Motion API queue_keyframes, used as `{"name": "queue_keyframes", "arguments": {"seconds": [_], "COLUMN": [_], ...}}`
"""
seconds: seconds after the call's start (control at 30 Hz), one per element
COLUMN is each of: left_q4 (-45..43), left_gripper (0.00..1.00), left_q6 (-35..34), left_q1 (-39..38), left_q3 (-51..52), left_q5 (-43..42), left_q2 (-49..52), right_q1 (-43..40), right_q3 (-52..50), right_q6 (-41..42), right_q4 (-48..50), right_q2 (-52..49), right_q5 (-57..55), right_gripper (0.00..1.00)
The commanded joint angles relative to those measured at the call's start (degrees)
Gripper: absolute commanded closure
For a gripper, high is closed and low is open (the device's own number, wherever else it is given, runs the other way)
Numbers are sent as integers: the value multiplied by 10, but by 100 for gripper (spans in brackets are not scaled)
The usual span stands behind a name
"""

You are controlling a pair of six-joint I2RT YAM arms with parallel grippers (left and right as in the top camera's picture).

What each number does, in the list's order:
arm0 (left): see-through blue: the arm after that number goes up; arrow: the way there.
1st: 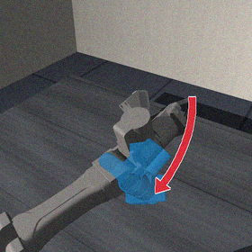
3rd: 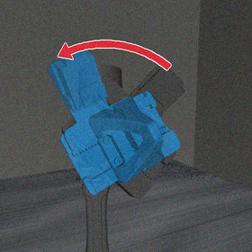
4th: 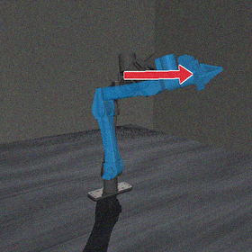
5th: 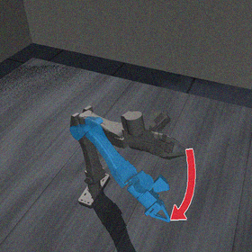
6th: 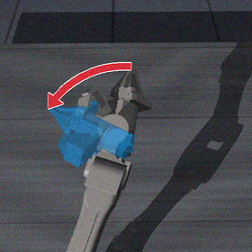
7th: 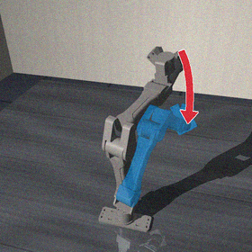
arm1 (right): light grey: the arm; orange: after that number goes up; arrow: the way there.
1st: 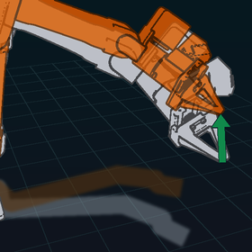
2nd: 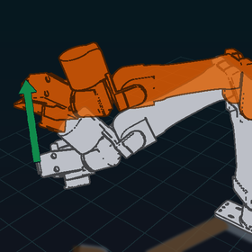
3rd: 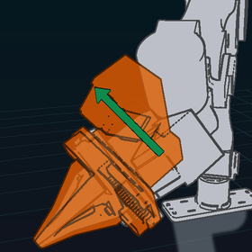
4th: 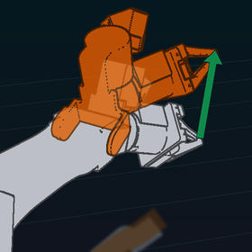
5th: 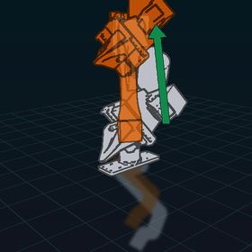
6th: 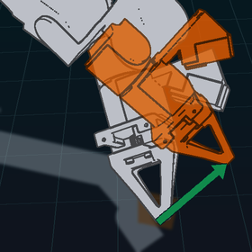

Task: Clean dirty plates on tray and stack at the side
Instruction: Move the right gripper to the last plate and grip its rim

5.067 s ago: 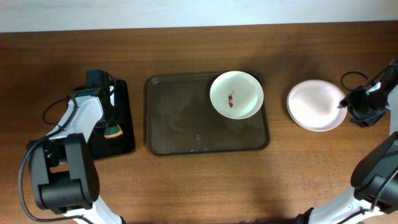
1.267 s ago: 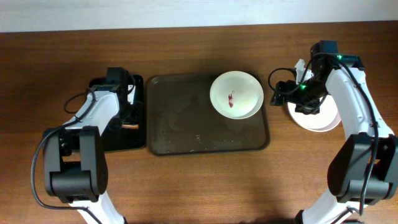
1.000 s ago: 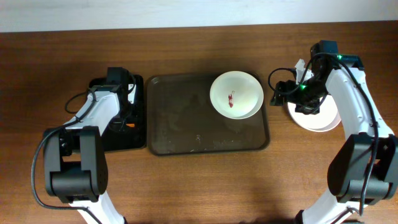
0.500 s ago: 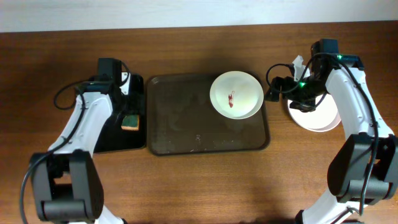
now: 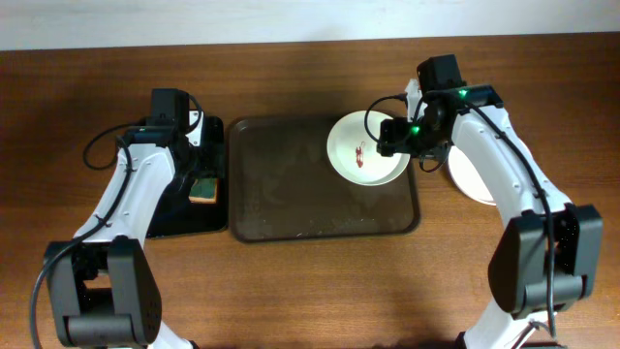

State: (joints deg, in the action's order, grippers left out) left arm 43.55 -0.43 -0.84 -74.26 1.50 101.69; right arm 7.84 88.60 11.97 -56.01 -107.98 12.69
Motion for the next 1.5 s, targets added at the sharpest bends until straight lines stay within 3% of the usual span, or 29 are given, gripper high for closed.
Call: {"name": "queue_keyframes", "arguments": {"seconds": [0.0, 0.33, 0.7, 0.97, 1.1, 1.47], "left_q4": [1, 2, 2, 2, 2, 2], "left_gripper": [11, 11, 11, 11, 12, 12], "left_q6": [0, 0, 0, 0, 0, 0], "left_q1": [-2, -2, -2, -2, -2, -3], "left_q3": [0, 0, 0, 0, 0, 0], "left_q5": [-7, -7, -7, -7, -7, -7], "left_q2": [-4, -4, -4, -4, -4, -4], "right_q1": [2, 1, 4, 18, 35, 102], "right_q3": [-2, -2, -3, -3, -3, -3], "right_q6": [81, 203, 220, 213, 198, 200], "right_q4": [-1, -18, -22, -23, -23, -8], "right_q2": [-41, -100, -145, -149, -149, -149], "right_q5": [-23, -23, -19, -18, -18, -17], "right_gripper": [26, 39, 41, 90, 96, 96]}}
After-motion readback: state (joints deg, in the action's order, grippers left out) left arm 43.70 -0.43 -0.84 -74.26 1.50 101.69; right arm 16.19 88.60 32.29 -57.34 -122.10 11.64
